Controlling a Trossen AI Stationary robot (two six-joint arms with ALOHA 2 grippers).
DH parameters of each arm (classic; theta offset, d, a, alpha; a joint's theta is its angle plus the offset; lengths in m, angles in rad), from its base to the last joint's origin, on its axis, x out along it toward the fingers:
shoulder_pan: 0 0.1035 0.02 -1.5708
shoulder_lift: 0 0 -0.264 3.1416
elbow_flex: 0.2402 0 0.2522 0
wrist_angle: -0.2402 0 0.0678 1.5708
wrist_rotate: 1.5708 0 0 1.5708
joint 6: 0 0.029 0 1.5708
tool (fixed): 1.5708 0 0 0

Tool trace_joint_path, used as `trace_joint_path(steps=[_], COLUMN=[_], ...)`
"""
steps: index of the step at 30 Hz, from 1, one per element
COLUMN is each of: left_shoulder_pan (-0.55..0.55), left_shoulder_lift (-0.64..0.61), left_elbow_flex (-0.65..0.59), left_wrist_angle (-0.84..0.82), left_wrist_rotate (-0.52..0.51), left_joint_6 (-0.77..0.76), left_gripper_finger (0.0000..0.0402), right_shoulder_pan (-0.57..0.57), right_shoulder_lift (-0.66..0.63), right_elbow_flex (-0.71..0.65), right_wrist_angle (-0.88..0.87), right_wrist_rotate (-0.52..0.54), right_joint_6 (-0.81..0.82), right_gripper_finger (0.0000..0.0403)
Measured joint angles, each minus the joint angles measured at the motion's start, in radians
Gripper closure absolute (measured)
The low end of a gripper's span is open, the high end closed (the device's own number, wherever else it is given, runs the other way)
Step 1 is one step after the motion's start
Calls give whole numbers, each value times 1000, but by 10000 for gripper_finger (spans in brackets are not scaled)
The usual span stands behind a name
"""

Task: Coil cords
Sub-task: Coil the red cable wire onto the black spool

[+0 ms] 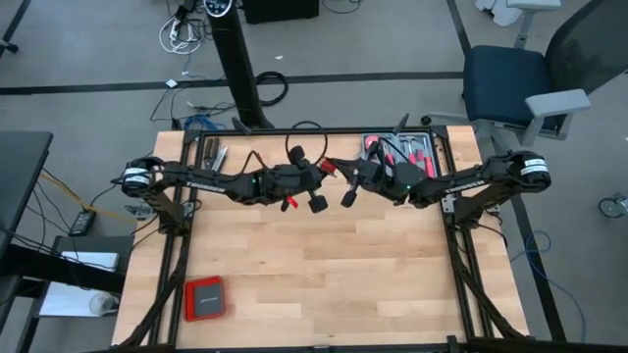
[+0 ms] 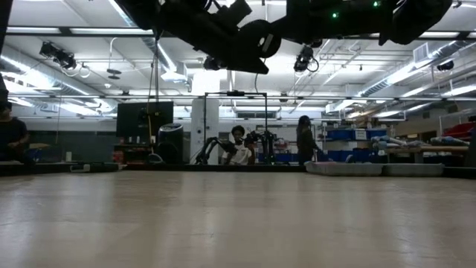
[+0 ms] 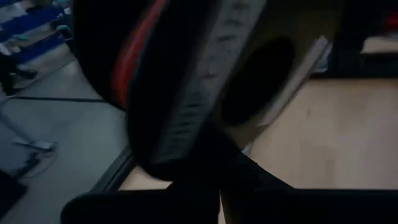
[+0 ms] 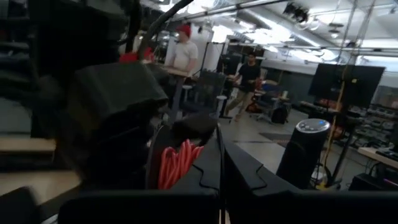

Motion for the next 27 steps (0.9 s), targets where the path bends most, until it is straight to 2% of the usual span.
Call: trace_joint_path(steps=[5, 12, 17, 27], left_shoulder_pan=[-11, -22, -30, -41], left_shoulder_lift=[-11, -22, -22, -22], left_elbow_flex=[0, 0, 19, 68], left_wrist_angle=[-55, -80, -172, -307], left_wrist_rotate=[-53, -63, -78, -109], left_joint_6=[56, 124, 126, 133], left_gripper_finger=[401, 394, 386, 396], right_shoulder_pan=[6, 6, 6, 6], right_shoulder_lift=[-37, -68, -68, -71], right_elbow_flex=[0, 0, 0, 0], right_wrist_angle=[-95, -185, -243, -296], right_wrist_rotate=[0, -2, -25, -28], right_joint_6=[12, 45, 55, 84], right_gripper_finger=[401, 400, 400, 399])
